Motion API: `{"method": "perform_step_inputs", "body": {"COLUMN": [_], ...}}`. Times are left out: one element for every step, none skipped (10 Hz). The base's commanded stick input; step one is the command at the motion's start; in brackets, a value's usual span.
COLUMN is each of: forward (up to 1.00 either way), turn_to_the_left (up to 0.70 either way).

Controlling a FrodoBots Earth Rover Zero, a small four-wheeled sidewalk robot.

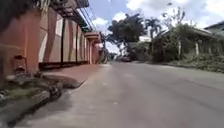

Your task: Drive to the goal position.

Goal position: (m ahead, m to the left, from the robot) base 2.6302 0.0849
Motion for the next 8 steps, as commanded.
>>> {"method": "perform_step_inputs", "body": {"forward": [1.0, 1.0, 1.0, 1.0, 1.0, 1.0, 1.0, 1.0], "turn_to_the_left": [0.0, 0.0, 0.0, 0.0, 0.0, 0.0, 0.0, 0.0]}}
